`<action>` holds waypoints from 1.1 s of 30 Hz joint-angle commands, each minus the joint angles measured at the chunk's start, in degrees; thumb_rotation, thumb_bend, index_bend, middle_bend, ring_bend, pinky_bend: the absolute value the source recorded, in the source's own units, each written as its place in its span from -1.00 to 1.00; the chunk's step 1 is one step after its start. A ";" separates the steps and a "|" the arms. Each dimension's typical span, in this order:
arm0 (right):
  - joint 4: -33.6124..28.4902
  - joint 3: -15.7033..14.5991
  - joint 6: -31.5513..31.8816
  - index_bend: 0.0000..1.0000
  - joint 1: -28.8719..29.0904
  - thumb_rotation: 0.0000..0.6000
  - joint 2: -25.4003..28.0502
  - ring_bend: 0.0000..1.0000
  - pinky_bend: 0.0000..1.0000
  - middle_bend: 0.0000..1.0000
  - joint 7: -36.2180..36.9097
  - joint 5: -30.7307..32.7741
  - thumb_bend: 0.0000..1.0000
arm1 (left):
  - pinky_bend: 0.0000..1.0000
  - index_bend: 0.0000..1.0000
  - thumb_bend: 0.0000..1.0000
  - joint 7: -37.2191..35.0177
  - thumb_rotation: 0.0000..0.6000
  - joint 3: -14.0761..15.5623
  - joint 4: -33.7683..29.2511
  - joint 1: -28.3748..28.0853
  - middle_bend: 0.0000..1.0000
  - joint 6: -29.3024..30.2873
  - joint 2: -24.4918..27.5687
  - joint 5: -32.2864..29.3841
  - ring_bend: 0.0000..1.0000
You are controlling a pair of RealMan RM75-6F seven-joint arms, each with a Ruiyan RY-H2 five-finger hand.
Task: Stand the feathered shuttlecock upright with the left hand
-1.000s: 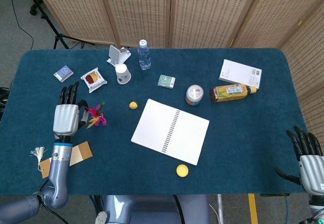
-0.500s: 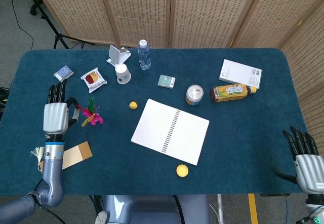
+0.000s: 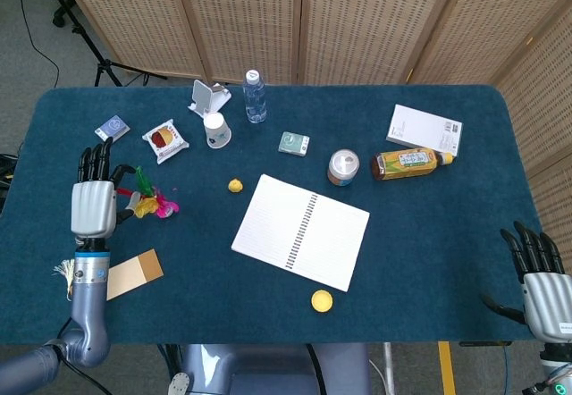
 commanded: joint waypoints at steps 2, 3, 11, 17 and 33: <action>-0.05 -0.07 0.03 -1.00 -0.03 1.00 -0.01 -1.00 -1.00 -1.00 -0.11 -0.11 -1.00 | -1.00 -0.45 -0.47 -0.65 1.00 -0.18 -2.38 0.75 -1.00 1.68 1.33 1.26 -1.00; -0.08 -0.09 0.07 -1.00 -0.04 1.00 -0.01 -1.00 -1.00 -1.00 -0.13 -0.17 -1.00 | -1.00 -0.51 -0.48 -0.94 1.00 -0.06 -3.30 1.03 -1.00 2.18 1.83 1.78 -1.00; -0.32 -0.04 0.37 -1.00 -0.15 1.00 0.06 -1.00 -1.00 -1.00 -0.36 -0.24 -1.00 | -1.00 -0.93 -0.50 -1.13 1.00 6.22 -16.10 6.65 -1.00 6.87 11.64 9.55 -1.00; -0.71 0.06 0.58 -1.00 -0.15 1.00 0.06 -1.00 -1.00 -1.00 -0.69 -0.36 -1.00 | -1.00 -1.00 -0.58 -0.84 1.00 11.14 -21.80 11.64 -1.00 11.14 18.51 14.95 -1.00; -0.99 0.60 0.00 -1.00 -0.15 1.00 -0.41 -1.00 -1.00 -1.00 -3.06 1.35 -1.00 | -1.00 -1.00 -0.57 -1.03 1.00 20.16 -21.44 22.33 -1.00 10.71 22.98 14.47 -1.00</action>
